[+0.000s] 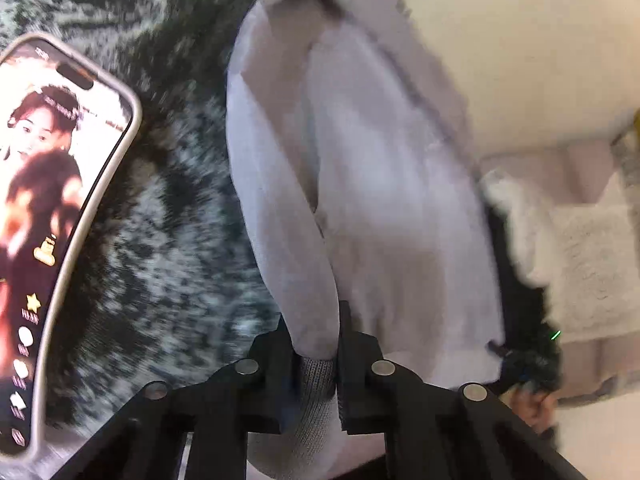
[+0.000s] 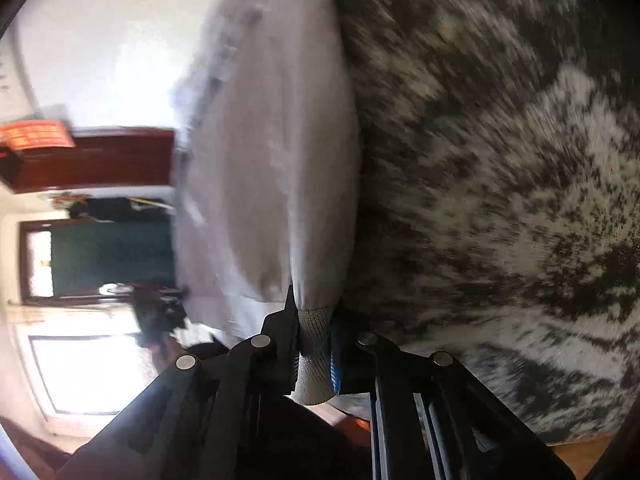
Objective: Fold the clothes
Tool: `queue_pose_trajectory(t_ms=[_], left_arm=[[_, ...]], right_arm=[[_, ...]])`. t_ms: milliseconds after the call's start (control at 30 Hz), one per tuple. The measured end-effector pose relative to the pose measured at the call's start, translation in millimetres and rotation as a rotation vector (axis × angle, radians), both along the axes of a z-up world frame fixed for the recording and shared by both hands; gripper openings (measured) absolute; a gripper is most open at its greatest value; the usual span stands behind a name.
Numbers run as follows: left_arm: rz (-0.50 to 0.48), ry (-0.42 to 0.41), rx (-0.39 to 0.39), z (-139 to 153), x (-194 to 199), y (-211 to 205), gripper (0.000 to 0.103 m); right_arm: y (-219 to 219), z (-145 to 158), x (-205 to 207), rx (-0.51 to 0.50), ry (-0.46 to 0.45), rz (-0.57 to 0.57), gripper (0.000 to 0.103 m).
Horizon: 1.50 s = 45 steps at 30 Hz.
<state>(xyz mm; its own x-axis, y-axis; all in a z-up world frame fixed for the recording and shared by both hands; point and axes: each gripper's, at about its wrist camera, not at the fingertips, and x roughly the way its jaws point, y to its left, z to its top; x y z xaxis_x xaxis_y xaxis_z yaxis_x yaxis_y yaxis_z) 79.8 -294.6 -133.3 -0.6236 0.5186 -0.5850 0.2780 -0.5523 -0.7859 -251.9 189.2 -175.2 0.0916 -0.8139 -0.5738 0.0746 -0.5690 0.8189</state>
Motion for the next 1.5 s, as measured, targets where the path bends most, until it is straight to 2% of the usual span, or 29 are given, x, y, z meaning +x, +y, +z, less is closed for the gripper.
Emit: queue_pose_trajectory(t_ms=[167, 267, 467, 533, 600, 700, 800, 900, 1033, 1100, 1167, 1200, 1233, 1267, 1300, 1333, 1367, 1400, 1433, 1467, 1500], left_arm=[[0.007, 0.140, 0.097, 42.3, 30.1, 8.1, 0.008], [0.008, 0.179, 0.156, 60.2, 56.8, 12.5, 0.008], [0.052, 0.214, 0.247, 86.3, 125.8, 7.1, 0.008], [0.060, 0.202, 0.274, 89.6, 126.2, 3.5, 0.008], [0.051, 0.202, 0.290, 92.6, 97.5, -1.7, 0.008], [0.043, 0.216, 0.280, 103.7, 21.8, -13.6, 0.008], [0.061, 0.220, 0.246, 116.7, -64.6, -32.4, 0.009], [0.103, 0.165, 0.189, 115.2, -158.3, -55.4, 0.010], [0.146, 0.048, 0.149, 78.9, -268.9, -80.1, 0.010], [0.182, -0.021, 0.190, 45.5, -311.5, -90.2, 0.012], [0.211, -0.097, 0.283, 4.5, -339.9, -100.1, 0.016], [0.226, -0.136, 0.330, -16.0, -354.2, -105.0, 0.018], [0.245, -0.140, 0.429, -33.7, -360.0, -112.7, 0.020], [0.268, -0.115, 0.572, -49.0, -358.9, -122.6, 0.021], [0.290, -0.089, 0.715, -64.3, -357.7, -132.6, 0.021], [0.320, -0.040, 0.800, -68.1, -352.6, -145.9, 0.021], [0.359, 0.019, 0.804, -59.5, -342.9, -161.8, 0.022], [0.402, 0.064, 0.768, -46.1, -330.4, -177.9, 0.028], [0.435, 0.094, 0.710, -28.0, -316.5, -191.4, 0.033], [0.458, 0.114, 0.641, -7.7, -302.6, -202.4, 0.035], [0.434, 0.123, 0.534, 14.9, -293.3, -200.3, 0.036]], right_arm=[[-3.1, 41.2, 24.9, -0.182, 0.075, -0.065, 0.011], [-2.4, 60.5, 53.9, -0.240, 0.095, -0.067, 0.011], [31.0, 72.7, 128.8, -0.346, 0.062, -0.154, 0.011], [43.5, 74.4, 149.8, -0.405, 0.047, -0.211, 0.011], [47.4, 75.2, 148.5, -0.474, 0.037, -0.268, 0.011], [45.6, 80.7, 117.2, -0.553, 0.051, -0.296, 0.011], [17.5, 101.0, 44.9, -0.580, 0.087, -0.298, 0.012], [-13.6, 112.9, -42.3, -0.569, 0.096, -0.326, 0.012], [-42.5, 108.9, -155.0, -0.476, 0.071, -0.374, 0.012], [-50.0, 91.1, -212.3, -0.414, 0.035, -0.424, 0.012], [-59.0, 63.5, -257.3, -0.348, -0.017, -0.475, 0.012], [-63.6, 45.7, -274.9, -0.311, -0.048, -0.502, 0.018], [-65.7, 25.1, -289.8, -0.261, -0.080, -0.534, 0.021], [-67.4, 5.5, -304.4, -0.213, -0.111, -0.564, 0.028], [-66.1, -8.8, -317.2, -0.189, -0.138, -0.592, 0.029], [-58.8, -18.4, -325.4, -0.220, -0.153, -0.633, 0.028], [-49.2, -21.2, -329.0, -0.290, -0.153, -0.667, 0.030], [-38.4, -21.9, -331.4, -0.354, -0.142, -0.705, 0.038], [-23.0, -12.0, -327.5, -0.378, -0.072, -0.763, 0.049], [-9.6, 2.9, -319.9, -0.347, 0.016, -0.813, 0.070], [2.4, 17.6, -312.6, -0.321, 0.101, -0.853, 0.072]])
